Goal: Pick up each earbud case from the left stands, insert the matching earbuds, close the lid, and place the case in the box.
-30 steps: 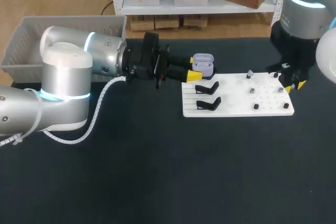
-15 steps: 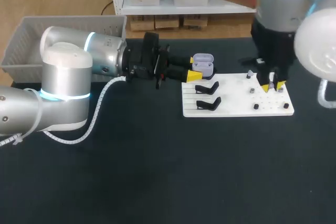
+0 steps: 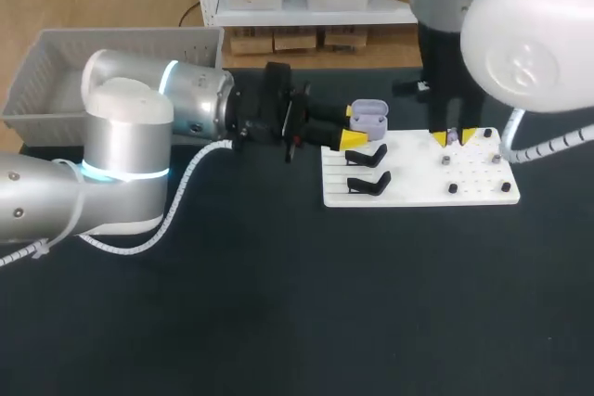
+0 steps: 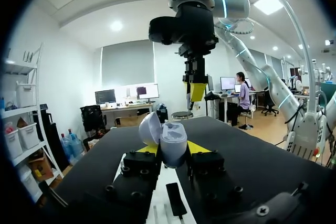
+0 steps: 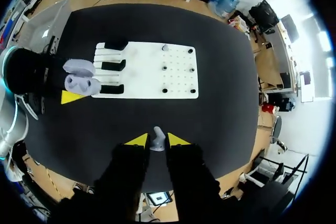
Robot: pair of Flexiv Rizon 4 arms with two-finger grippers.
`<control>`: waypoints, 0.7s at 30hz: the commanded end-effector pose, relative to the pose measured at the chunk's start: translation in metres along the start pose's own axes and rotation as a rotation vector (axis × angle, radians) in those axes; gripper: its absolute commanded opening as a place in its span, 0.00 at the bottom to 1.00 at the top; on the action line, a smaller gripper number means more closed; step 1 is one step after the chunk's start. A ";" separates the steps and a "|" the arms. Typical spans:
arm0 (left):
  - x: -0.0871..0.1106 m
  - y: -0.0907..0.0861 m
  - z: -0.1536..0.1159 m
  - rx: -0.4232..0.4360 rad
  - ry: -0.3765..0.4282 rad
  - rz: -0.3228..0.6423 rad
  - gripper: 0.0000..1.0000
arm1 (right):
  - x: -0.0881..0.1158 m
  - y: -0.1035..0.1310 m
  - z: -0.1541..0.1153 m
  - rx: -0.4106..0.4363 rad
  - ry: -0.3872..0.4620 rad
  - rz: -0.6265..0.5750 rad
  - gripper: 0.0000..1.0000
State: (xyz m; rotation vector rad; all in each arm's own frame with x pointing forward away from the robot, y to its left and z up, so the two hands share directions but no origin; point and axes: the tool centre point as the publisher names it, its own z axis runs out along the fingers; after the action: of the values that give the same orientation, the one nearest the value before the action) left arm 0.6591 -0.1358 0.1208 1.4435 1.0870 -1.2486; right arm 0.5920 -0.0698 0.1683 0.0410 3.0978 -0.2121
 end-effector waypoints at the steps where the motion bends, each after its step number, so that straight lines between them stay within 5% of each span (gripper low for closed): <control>1: 0.004 -0.002 0.007 -0.019 -0.016 0.003 0.00 | -0.001 -0.005 -0.002 -0.015 0.002 0.010 0.00; 16: 0.004 -0.002 0.007 -0.019 -0.016 0.003 0.00 | -0.001 -0.005 -0.002 -0.015 0.002 0.010 0.00; 21: 0.004 -0.002 0.007 -0.019 -0.016 0.003 0.00 | -0.004 0.021 -0.009 -0.016 0.002 0.092 0.00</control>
State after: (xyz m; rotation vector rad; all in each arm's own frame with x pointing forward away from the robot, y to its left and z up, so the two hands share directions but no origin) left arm 0.6573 -0.1421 0.1163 1.4211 1.0829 -1.2462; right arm 0.5944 -0.0602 0.1737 0.1472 3.0894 -0.1483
